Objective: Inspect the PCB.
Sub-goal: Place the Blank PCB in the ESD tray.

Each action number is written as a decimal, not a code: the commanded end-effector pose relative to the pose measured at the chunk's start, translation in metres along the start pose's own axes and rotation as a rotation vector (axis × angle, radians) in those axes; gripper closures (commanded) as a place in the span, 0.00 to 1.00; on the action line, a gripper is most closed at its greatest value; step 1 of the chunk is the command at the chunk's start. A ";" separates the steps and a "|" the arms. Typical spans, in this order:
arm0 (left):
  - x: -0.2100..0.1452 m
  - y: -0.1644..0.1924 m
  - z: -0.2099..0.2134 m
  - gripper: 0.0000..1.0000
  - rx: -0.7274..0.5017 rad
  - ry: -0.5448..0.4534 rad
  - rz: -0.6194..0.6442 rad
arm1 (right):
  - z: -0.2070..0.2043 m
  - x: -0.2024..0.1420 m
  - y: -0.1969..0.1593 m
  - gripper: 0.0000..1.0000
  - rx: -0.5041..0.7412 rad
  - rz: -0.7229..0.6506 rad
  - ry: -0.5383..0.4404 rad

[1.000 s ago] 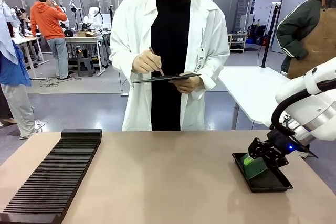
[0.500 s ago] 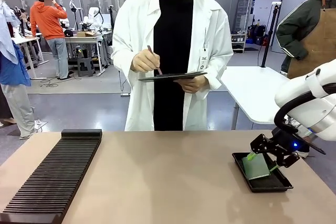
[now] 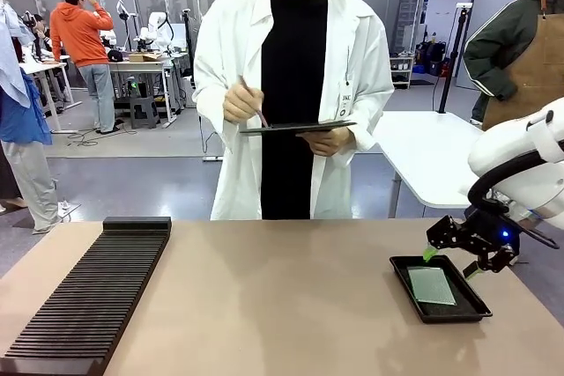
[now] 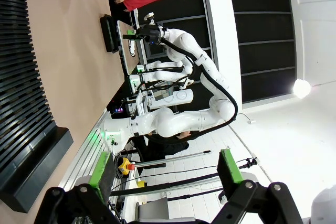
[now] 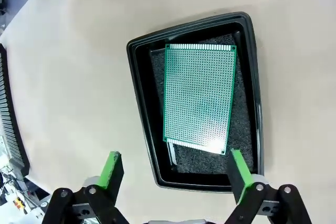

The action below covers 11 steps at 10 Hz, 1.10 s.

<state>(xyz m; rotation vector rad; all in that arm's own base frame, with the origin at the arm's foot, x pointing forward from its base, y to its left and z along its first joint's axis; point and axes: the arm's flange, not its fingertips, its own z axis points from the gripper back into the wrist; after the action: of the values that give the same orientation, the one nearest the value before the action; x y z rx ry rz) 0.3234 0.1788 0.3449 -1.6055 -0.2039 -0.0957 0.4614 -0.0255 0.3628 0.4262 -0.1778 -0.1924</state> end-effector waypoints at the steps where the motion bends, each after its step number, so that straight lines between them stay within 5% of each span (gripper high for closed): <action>1: 0.002 -0.001 0.000 0.00 0.018 -0.001 0.002 | -0.006 0.001 0.000 0.00 0.008 0.003 0.007; 11: 0.002 -0.001 0.000 0.00 0.018 -0.001 0.002 | -0.003 0.000 -0.001 0.00 0.001 -0.003 0.007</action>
<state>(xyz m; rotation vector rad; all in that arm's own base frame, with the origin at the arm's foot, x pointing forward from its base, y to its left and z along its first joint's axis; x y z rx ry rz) 0.3234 0.1788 0.3449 -1.6055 -0.2039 -0.0958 0.4615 -0.0260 0.3597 0.4284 -0.1710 -0.1944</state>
